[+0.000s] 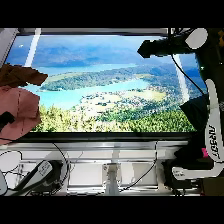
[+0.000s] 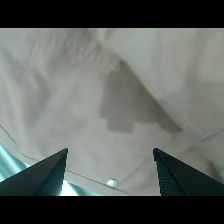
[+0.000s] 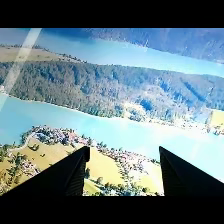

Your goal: Fold the clothes and pants, and hang the long-sleeved shirts on hangers.

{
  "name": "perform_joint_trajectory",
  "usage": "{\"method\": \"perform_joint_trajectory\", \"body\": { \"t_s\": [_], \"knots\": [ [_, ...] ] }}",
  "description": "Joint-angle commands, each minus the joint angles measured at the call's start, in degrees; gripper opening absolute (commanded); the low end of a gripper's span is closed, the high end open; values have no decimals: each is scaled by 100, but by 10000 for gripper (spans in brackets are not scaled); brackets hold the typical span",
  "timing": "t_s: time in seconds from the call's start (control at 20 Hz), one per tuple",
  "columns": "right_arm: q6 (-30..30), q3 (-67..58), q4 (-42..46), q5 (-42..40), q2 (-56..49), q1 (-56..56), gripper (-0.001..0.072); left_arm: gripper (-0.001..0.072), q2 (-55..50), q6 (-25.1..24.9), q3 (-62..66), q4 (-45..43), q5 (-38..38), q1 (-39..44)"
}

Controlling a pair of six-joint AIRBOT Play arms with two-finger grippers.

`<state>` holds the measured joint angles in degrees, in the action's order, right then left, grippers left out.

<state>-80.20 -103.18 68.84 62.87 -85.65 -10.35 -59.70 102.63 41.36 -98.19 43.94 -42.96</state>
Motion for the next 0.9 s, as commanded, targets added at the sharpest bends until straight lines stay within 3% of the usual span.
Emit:
{"method": "perform_joint_trajectory", "body": {
  "t_s": [0.0,0.1,0.15,0.2,0.5,0.55,0.6,0.7,0.8,0.85],
  "knots": [
    [0,-2,0,-131,2,-7,492,576,13,-315,-39,1832,-356,-348],
    [0,-2,-2,-212,2,-7,492,591,-48,-365,-37,2448,-577,-321],
    [0,-2,-2,-236,2,-7,492,675,-120,-363,-37,2673,-675,-321],
    [0,-2,-2,-245,2,-7,492,705,-208,-365,-37,2806,-721,-321],
    [0,-2,-2,-249,2,-7,492,697,-787,-365,-37,2896,-1005,-321],
    [0,-2,-2,-247,2,-7,492,661,-855,-367,-37,2951,-1121,-319],
    [0,-2,-2,-245,4,-7,492,539,-907,-363,-37,2981,-1233,-319],
    [0,-2,-2,-243,4,-7,492,204,-970,-365,-35,3084,-1456,-319],
    [0,-2,-2,-245,4,-7,492,43,-973,-365,-35,3101,-1641,-319],
    [0,-2,-2,-245,4,-7,492,24,-973,-365,-28,3101,-1637,-319]
  ]
}}
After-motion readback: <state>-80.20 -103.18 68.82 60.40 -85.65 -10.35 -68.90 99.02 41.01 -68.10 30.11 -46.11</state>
